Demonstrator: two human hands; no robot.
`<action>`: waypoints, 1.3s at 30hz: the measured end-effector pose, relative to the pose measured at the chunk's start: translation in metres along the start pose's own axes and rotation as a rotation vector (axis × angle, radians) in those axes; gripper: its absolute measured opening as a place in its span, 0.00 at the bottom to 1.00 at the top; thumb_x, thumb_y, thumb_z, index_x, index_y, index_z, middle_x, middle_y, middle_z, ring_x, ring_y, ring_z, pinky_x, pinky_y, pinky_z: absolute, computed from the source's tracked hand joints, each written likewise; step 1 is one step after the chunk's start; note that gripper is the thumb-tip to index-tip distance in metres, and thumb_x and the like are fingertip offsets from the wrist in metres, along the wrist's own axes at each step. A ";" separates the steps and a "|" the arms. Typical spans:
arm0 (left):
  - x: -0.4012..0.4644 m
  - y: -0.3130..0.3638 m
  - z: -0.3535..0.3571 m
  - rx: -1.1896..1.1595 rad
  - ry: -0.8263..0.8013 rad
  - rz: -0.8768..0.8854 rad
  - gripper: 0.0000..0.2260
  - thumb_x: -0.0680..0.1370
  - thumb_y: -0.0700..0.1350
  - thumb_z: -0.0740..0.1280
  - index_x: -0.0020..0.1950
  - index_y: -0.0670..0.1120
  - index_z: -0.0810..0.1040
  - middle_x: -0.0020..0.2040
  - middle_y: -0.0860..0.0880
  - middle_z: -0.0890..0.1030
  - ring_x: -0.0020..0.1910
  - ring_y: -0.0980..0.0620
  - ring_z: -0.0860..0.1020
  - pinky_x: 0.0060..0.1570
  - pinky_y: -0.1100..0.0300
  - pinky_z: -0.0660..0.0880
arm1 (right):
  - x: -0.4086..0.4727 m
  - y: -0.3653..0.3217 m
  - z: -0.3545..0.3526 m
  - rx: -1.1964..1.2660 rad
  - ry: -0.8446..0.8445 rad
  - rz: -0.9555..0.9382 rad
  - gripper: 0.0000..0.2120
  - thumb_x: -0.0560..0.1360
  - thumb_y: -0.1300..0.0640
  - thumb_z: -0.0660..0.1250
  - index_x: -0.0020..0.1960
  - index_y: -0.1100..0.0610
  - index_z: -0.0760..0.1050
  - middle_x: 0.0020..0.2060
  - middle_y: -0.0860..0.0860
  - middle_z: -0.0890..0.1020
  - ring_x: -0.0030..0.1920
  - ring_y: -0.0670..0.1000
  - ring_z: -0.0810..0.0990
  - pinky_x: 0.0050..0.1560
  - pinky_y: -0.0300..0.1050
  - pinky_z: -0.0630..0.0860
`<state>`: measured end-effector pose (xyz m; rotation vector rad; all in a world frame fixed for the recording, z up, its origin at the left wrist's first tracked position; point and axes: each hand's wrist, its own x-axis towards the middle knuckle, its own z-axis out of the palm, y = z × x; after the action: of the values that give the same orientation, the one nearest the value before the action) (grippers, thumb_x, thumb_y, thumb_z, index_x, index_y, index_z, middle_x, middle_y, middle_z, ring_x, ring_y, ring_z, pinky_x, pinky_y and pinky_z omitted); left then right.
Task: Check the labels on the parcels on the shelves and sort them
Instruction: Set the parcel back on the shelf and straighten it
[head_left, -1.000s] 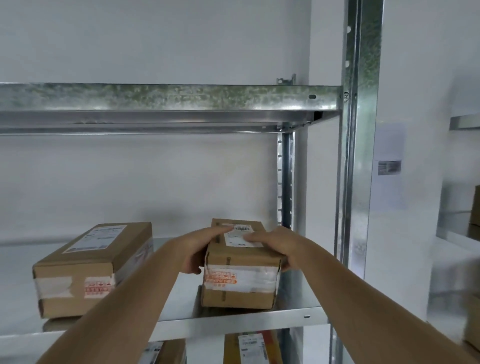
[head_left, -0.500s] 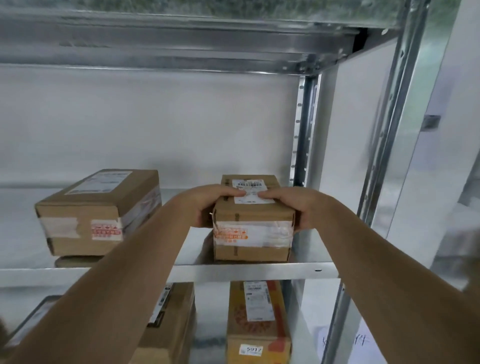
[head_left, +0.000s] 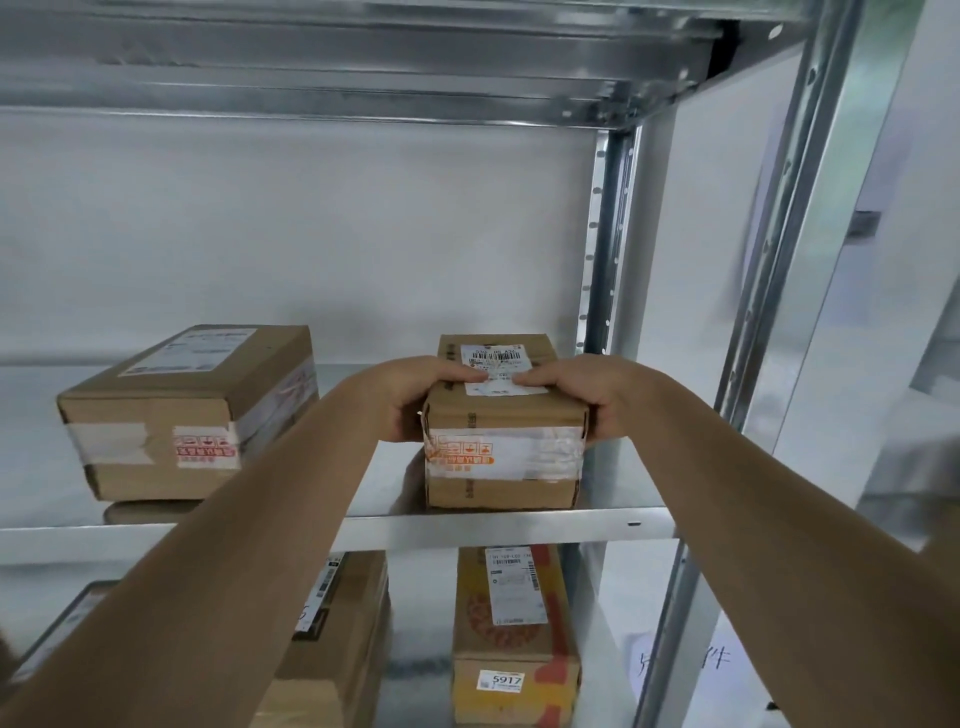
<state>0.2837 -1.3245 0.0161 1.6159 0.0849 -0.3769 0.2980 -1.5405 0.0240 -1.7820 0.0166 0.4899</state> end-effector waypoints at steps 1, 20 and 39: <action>-0.002 0.000 0.000 -0.010 0.002 0.005 0.35 0.62 0.48 0.82 0.68 0.43 0.78 0.60 0.40 0.84 0.54 0.42 0.84 0.49 0.49 0.82 | -0.001 0.000 0.000 0.004 0.005 0.001 0.21 0.74 0.50 0.76 0.64 0.54 0.77 0.56 0.58 0.86 0.55 0.60 0.85 0.61 0.68 0.78; -0.034 0.000 0.008 -0.118 0.112 0.152 0.37 0.81 0.46 0.70 0.83 0.56 0.51 0.71 0.42 0.74 0.53 0.43 0.83 0.42 0.46 0.83 | -0.030 0.001 -0.009 0.199 0.193 -0.128 0.23 0.77 0.40 0.69 0.63 0.56 0.79 0.53 0.58 0.86 0.54 0.63 0.86 0.59 0.64 0.80; -0.021 0.018 0.016 0.083 -0.052 -0.002 0.41 0.58 0.63 0.81 0.68 0.51 0.78 0.64 0.40 0.82 0.63 0.34 0.79 0.64 0.29 0.71 | -0.046 -0.019 0.010 0.010 0.124 -0.075 0.23 0.71 0.41 0.76 0.58 0.54 0.78 0.54 0.60 0.85 0.53 0.62 0.84 0.58 0.67 0.79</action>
<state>0.2656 -1.3385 0.0386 1.6866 0.0318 -0.4290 0.2582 -1.5370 0.0550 -1.7941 0.0380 0.3246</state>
